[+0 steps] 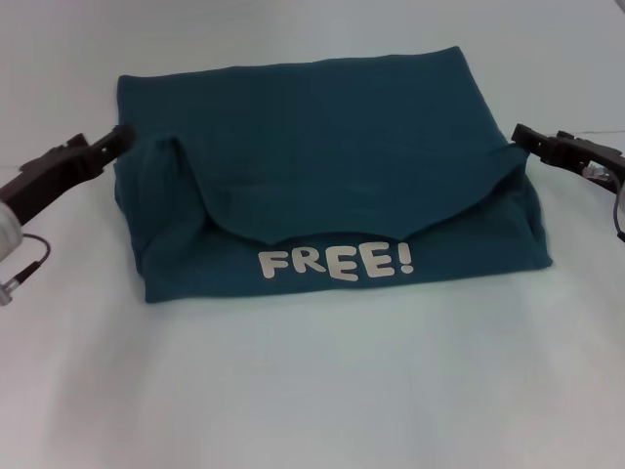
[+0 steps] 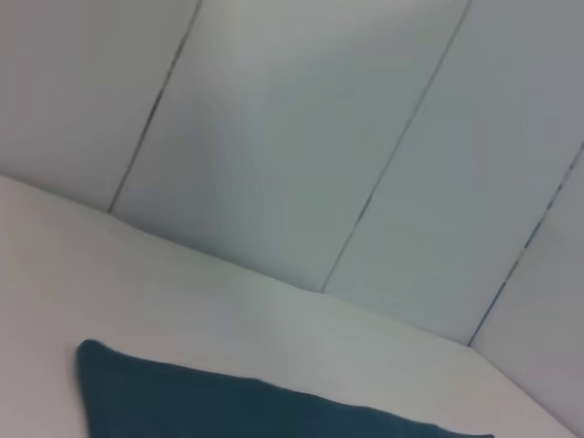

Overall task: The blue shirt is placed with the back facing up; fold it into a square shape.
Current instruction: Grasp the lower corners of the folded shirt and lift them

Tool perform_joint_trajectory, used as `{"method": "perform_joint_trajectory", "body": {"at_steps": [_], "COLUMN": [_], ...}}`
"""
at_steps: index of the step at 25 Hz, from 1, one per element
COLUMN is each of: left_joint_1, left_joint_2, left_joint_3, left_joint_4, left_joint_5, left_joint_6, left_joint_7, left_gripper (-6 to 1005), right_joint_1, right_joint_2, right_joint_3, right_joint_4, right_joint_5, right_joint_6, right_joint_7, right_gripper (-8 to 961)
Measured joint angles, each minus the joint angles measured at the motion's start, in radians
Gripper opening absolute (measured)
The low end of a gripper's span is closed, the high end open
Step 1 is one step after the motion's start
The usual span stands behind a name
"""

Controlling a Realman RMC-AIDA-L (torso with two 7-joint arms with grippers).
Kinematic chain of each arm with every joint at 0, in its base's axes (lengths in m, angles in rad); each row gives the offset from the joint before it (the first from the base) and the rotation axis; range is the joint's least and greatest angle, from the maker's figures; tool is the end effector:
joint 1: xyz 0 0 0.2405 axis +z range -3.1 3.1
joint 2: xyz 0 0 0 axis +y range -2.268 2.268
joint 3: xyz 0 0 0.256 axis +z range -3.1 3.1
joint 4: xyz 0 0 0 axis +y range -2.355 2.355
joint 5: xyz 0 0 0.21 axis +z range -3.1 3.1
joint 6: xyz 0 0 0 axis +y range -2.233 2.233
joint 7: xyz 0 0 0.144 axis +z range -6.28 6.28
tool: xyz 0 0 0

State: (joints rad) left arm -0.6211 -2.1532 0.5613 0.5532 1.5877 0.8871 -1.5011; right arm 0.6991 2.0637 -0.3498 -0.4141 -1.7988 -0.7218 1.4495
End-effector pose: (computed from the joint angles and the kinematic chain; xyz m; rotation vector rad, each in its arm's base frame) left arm -0.2777 0.4173 0.0193 -1.8301 -1.0827 -0.9069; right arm 0.3202 0.4315 0.0391 -1.7228 1.1241 0.6581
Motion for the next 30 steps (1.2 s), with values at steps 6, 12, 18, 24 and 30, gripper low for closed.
{"method": "perform_joint_trajectory", "body": {"at_steps": [6,12,18,24,30], "left_joint_1": [0.042,0.077,0.105,0.105,0.096], "left_joint_2": [0.002,0.000,-0.004,-0.006,-0.008], "left_joint_3": [0.011,0.011,0.011,0.013,0.035], "left_joint_4": [0.022,0.040,0.050,0.057,0.053], "left_joint_5": [0.028,0.095,0.175,0.272,0.343], "left_joint_6": [0.003,0.039,0.096,0.098,0.055], "left_joint_7": [-0.016,-0.044,-0.060,-0.066,-0.060], "left_gripper": [811,804,803,804,803], "right_joint_1": [-0.044,-0.101,-0.147,-0.175,-0.186], "right_joint_2": [-0.028,-0.088,-0.139,-0.176,-0.187], "right_joint_3": [-0.022,-0.173,-0.241,-0.234,-0.232], "right_joint_4": [-0.012,-0.039,-0.100,-0.151,-0.167], "right_joint_5": [-0.003,-0.007,-0.094,-0.135,-0.136], "right_joint_6": [-0.103,-0.208,-0.312,-0.471,-0.518], "right_joint_7": [0.047,0.234,0.456,0.575,0.626], "right_gripper": [760,753,749,750,749]}}
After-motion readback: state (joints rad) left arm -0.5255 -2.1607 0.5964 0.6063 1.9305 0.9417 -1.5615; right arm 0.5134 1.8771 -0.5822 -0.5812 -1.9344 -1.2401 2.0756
